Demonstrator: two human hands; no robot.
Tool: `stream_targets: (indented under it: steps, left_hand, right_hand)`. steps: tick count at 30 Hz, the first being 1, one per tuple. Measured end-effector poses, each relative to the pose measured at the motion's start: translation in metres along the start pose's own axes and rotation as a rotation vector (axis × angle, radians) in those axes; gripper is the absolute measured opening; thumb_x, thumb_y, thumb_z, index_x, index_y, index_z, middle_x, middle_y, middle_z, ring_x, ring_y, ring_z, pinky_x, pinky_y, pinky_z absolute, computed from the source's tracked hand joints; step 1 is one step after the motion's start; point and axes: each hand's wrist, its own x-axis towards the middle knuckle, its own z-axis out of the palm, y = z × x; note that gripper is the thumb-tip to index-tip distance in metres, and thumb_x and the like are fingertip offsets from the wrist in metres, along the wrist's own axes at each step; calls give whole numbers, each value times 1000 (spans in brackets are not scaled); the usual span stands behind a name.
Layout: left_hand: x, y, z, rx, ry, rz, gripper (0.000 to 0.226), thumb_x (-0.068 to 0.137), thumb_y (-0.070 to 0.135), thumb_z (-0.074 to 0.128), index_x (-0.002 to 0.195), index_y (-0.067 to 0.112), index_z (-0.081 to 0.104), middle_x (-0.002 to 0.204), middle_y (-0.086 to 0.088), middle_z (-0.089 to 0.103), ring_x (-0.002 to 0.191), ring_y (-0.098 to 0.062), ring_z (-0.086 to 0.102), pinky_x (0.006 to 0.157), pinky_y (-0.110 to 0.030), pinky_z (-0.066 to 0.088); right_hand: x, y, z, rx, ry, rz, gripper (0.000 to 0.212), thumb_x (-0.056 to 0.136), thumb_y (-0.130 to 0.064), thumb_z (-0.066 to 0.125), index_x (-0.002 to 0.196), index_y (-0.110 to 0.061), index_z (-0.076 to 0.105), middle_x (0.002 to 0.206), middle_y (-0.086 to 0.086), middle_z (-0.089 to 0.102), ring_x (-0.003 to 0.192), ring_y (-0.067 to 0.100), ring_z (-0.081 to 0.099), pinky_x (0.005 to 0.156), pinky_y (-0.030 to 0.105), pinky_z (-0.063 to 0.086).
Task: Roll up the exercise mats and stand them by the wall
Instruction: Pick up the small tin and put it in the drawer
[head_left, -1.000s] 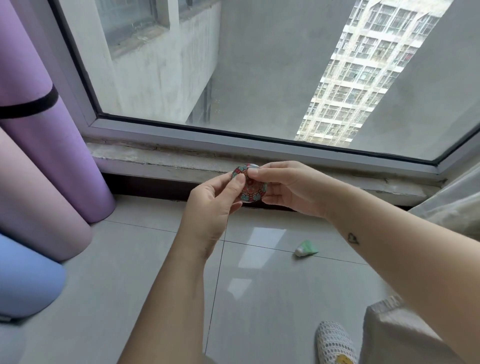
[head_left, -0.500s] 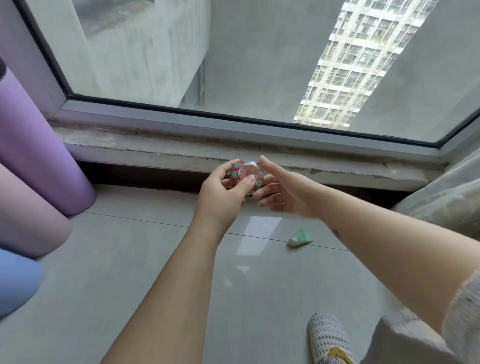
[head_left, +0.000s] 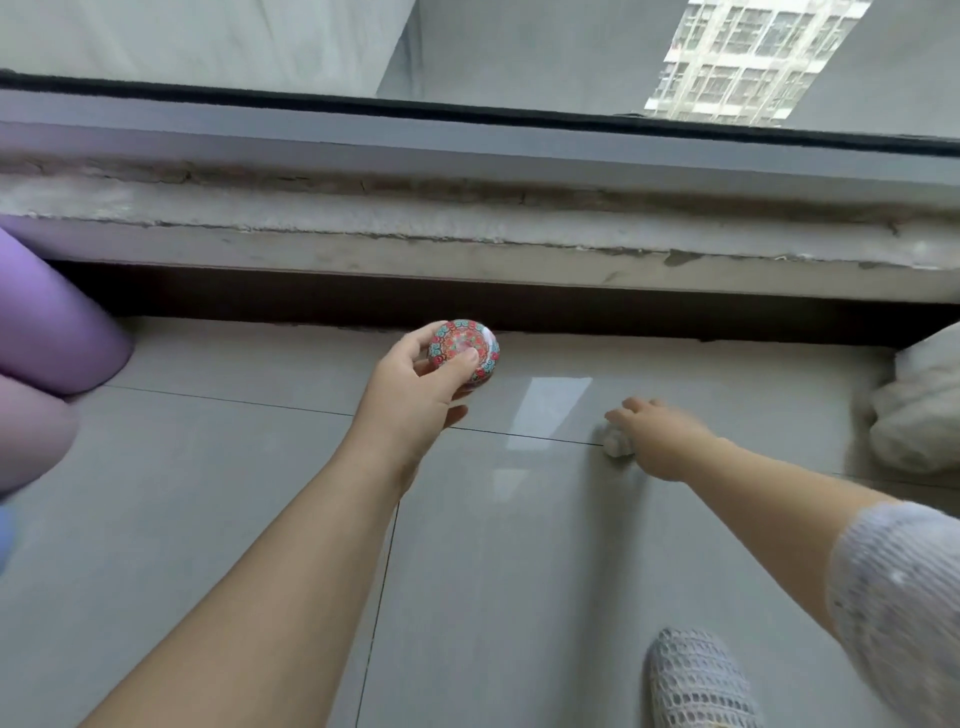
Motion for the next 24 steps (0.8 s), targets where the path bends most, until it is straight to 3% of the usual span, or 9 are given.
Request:
stream_targets:
  steps: [4, 6, 9, 11, 13, 15, 18, 22, 24]
  left_hand:
    - [3, -13, -6, 35, 30, -40, 32, 94, 19, 61, 122, 28, 50, 109, 6, 61, 90, -11, 65, 75, -24, 54]
    - [5, -12, -7, 23, 43, -44, 32, 93, 19, 61, 122, 28, 51, 111, 5, 61, 91, -11, 65, 75, -25, 54]
    - [8, -7, -6, 32, 25, -28, 36, 93, 19, 61, 127, 26, 51, 112, 5, 59, 95, -13, 64, 77, -27, 54]
    - [10, 0, -7, 69, -9, -7, 37, 92, 20, 62, 128, 26, 51, 110, 4, 60, 97, -15, 64, 83, -31, 55]
    - [9, 10, -11, 89, -37, 11, 36, 92, 20, 63, 125, 26, 52, 107, 3, 60, 99, -17, 64, 87, -34, 54]
    - [7, 22, -20, 68, -19, 34, 35, 92, 21, 63, 125, 26, 53, 112, -1, 61, 103, -20, 64, 87, -35, 54]
    - [-5, 39, -40, 11, 47, 75, 40, 93, 21, 61, 131, 26, 51, 120, -5, 58, 103, -21, 64, 80, -31, 55]
    - [-47, 61, -73, -90, 188, 44, 36, 93, 20, 61, 126, 29, 52, 122, -2, 59, 103, -19, 64, 72, -27, 51]
    - [-75, 76, -91, -148, 275, 21, 33, 93, 19, 61, 122, 32, 52, 122, -1, 60, 103, -19, 64, 73, -27, 51]
  right_hand:
    - [4, -8, 25, -135, 32, -9, 45, 89, -4, 50, 130, -17, 41, 130, 4, 43, 115, 24, 46, 69, 29, 33]
    - [2, -7, 32, -179, 69, -9, 39, 92, -7, 47, 130, -17, 43, 127, 3, 45, 115, 23, 47, 67, 29, 33]
    - [-1, -10, 32, -114, 78, -30, 30, 97, -27, 42, 126, -18, 46, 125, 2, 51, 116, 22, 45, 71, 27, 34]
    - [-5, -24, 16, 181, 42, -34, 26, 96, -35, 44, 112, -17, 50, 115, 4, 56, 105, 23, 49, 71, 28, 36]
    - [-12, -48, -14, 479, 11, -53, 16, 92, -33, 49, 94, -17, 47, 100, 3, 57, 88, 22, 51, 62, 28, 36]
    - [-19, -74, -52, 629, -13, -123, 14, 91, -30, 49, 85, -19, 42, 95, 5, 55, 85, 24, 54, 63, 29, 40]
    - [-34, -107, -112, 887, -80, -210, 15, 93, -25, 41, 93, -11, 44, 91, 11, 55, 79, 27, 66, 65, 33, 49]
    - [-79, -142, -184, 1227, -182, -231, 21, 89, -26, 39, 91, -6, 45, 87, 18, 51, 66, 32, 62, 60, 30, 51]
    - [-108, -160, -212, 1316, -275, -239, 20, 92, -18, 33, 103, -10, 48, 91, 20, 51, 65, 33, 60, 62, 33, 52]
